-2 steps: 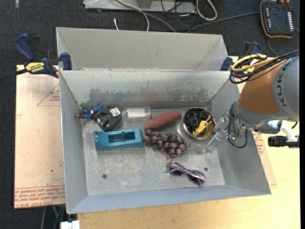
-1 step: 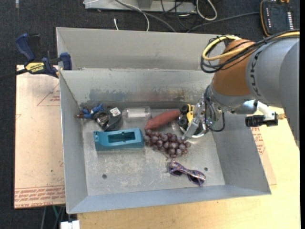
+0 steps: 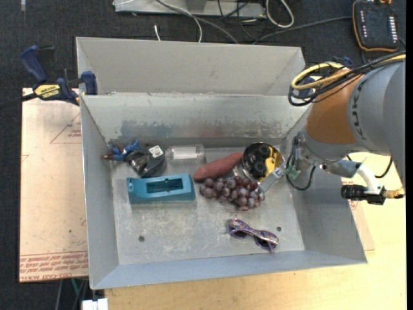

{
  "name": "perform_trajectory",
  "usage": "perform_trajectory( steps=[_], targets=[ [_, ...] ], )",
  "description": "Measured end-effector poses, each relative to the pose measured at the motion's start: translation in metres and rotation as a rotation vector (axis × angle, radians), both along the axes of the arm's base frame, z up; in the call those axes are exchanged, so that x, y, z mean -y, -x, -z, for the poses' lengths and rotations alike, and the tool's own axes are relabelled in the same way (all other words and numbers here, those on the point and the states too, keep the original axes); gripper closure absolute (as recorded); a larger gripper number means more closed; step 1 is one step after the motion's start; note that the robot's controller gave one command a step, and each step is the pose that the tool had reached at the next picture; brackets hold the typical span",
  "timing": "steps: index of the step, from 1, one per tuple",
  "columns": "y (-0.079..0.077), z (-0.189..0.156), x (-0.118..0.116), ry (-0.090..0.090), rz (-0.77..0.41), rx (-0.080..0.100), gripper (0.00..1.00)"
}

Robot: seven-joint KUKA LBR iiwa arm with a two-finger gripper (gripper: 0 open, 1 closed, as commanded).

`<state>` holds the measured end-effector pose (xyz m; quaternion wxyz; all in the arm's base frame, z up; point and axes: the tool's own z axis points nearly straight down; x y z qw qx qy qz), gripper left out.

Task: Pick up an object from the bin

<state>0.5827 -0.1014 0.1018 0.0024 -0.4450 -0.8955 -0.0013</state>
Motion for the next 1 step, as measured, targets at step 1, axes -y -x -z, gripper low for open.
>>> perform_trajectory(
  steps=[1],
  targets=[
    [-0.0543, -0.0036, -0.0251, 0.005, -0.368, 0.015, 0.00]
  ],
)
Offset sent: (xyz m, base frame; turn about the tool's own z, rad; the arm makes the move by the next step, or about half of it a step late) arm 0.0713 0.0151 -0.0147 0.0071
